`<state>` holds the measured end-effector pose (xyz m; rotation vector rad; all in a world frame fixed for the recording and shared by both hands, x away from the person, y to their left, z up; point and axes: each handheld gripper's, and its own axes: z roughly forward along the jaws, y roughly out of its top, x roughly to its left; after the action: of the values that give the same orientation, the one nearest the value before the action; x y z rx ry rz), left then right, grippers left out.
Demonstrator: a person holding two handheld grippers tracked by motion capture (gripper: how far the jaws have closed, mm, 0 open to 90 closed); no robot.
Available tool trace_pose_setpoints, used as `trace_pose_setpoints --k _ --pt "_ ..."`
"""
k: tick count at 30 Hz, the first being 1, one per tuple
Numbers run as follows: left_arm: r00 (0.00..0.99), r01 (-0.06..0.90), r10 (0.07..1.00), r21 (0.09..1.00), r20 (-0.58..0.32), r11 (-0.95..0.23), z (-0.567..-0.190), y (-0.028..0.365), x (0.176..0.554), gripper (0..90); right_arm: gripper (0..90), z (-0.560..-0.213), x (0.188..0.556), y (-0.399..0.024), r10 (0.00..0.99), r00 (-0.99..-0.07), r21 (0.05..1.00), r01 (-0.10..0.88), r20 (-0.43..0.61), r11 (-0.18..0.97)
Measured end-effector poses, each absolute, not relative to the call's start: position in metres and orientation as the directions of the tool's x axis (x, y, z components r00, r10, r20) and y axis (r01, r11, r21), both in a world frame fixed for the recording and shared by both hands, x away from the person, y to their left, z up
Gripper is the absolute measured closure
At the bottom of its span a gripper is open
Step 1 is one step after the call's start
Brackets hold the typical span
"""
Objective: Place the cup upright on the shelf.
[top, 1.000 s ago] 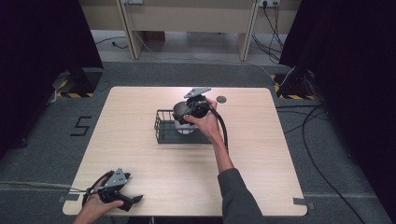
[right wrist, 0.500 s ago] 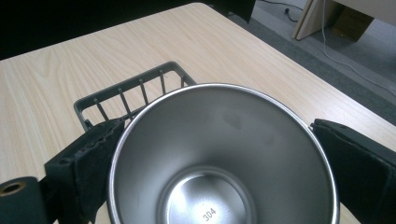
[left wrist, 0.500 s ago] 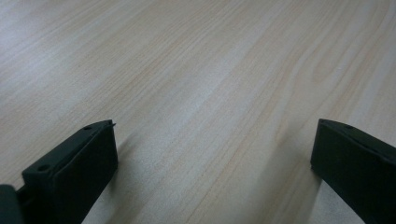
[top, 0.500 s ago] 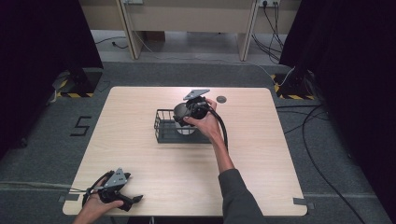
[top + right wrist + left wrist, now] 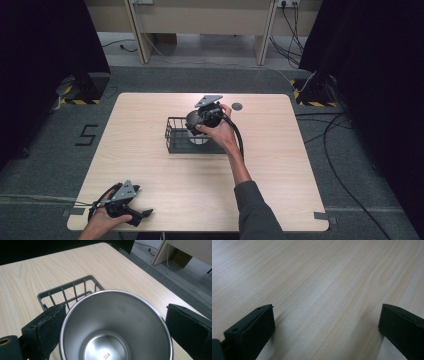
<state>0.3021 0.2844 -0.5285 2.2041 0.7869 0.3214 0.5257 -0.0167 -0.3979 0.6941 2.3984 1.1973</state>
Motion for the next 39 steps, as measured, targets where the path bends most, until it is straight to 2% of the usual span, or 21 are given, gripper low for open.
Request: trace_pose_setpoints --k 2,4,29,39 --pt "0.779 0.436 0.627 0.733 -0.017 -0.522 -0.528 0.284 0.302 0.0 7.6 -0.394 0.525 -0.017 0.575 -0.811 0.819 0.254 -0.109 0.514" --pt "0.779 0.435 0.627 0.733 -0.015 -0.523 -0.528 0.284 0.302 0.0 16.1 -0.391 0.523 -0.017 0.56 -0.823 0.824 0.248 -0.099 0.51" --pt "0.778 0.436 0.628 0.734 -0.016 -0.521 -0.529 0.284 0.302 0.0 16.0 -0.373 0.497 -0.055 0.592 -0.801 0.881 0.215 -0.089 0.422" --pt "0.778 0.436 0.628 0.734 -0.016 -0.521 -0.529 0.284 0.302 0.0 17.3 -0.376 0.48 -0.068 0.593 -0.804 0.901 0.232 -0.034 0.366"
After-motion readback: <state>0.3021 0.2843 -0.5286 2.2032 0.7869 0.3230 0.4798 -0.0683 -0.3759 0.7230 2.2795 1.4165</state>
